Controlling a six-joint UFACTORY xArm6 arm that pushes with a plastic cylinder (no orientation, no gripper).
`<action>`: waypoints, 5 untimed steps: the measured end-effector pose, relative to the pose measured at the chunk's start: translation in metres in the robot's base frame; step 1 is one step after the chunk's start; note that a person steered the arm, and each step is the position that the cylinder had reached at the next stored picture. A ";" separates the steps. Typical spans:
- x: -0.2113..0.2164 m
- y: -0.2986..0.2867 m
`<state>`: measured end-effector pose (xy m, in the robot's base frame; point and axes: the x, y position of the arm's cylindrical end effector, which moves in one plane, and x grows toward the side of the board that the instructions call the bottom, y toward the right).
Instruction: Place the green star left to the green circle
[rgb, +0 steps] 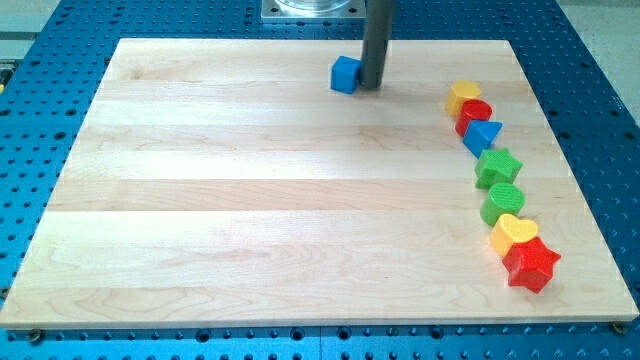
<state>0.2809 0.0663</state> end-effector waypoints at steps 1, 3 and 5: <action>-0.018 0.086; 0.066 0.185; 0.163 0.167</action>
<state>0.4443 0.2333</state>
